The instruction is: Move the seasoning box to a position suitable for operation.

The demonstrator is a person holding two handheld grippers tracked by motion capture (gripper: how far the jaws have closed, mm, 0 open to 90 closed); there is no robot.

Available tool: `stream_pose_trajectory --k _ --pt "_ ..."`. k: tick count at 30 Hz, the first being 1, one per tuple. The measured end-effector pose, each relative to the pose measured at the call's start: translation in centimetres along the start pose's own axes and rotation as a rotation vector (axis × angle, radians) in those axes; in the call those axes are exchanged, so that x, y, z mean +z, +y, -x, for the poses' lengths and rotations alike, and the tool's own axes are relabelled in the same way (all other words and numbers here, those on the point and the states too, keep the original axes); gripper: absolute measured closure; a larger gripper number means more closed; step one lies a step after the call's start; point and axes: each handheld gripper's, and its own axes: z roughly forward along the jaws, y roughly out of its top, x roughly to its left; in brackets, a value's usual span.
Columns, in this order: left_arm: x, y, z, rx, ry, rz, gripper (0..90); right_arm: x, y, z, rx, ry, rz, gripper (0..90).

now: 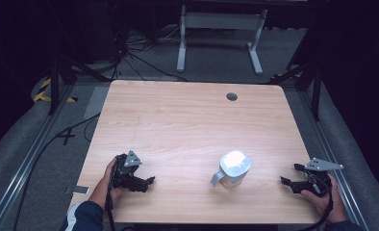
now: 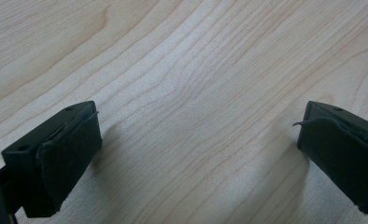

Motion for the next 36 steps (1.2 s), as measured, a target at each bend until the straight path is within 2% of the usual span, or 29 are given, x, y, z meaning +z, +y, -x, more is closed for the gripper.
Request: stream_pose_trajectory --k 5,10,16,17,18,20,21,23,24,25,26,30,33,36 --pt "-0.2 -0.3 0.1 0.005 -0.007 0.006 0.6 0.0 0.0 0.0 0.001 0.000 0.000 16.2" --pt "-0.4 -0.4 -0.2 0.037 -0.023 -0.004 0.5 0.0 0.0 0.0 -0.001 0.000 0.001 16.2" --pt "-0.6 -0.2 -0.2 0.041 -0.034 -0.023 1.8 0.0 0.0 0.0 0.001 0.000 0.000 16.2" --pt "-0.6 -0.2 -0.2 0.041 -0.034 -0.023 4.0 0.0 0.0 0.0 0.001 0.000 0.000 16.2" --pt "-1.0 -0.1 -0.1 0.061 -0.046 -0.027 8.9 0.0 0.0 0.0 0.001 0.000 0.000 16.2" --pt "-1.1 0.0 -0.1 0.064 -0.054 -0.019 24.2 0.0 0.0 0.0 0.001 0.000 0.000 16.3" --pt "-1.5 0.3 0.0 0.068 -0.056 -0.020 25.2 0.0 0.0 0.0 0.001 0.000 0.000 16.2" --pt "-2.0 0.7 0.2 0.076 -0.047 0.001 23.5 0.0 0.0 0.0 0.001 0.000 0.000 16.2" --pt "-2.0 0.7 0.2 0.076 -0.047 0.001 27.9 0.0 0.0 0.0 0.001 0.000 0.000 16.2" --pt "-2.3 1.0 0.4 0.079 -0.057 0.030 27.9 0.0 0.0 0.0 0.000 -0.001 0.000 16.2" --pt "-2.6 1.4 0.6 0.088 -0.054 0.051 31.6 0.0 0.0 0.0 0.001 0.000 0.000 16.2" --pt "-3.3 2.7 1.4 0.119 -0.056 0.094 41.1 0.0 0.0 0.0 0.001 0.000 0.000 16.2" --pt "-3.6 3.4 1.8 0.129 -0.067 0.117 42.8 0.0 0.0 0.0 0.001 0.000 0.000 16.2" --pt "-4.0 4.3 2.4 0.155 -0.073 0.140 43.3 0.0 0.0 0.0 0.001 0.000 0.000 16.2"
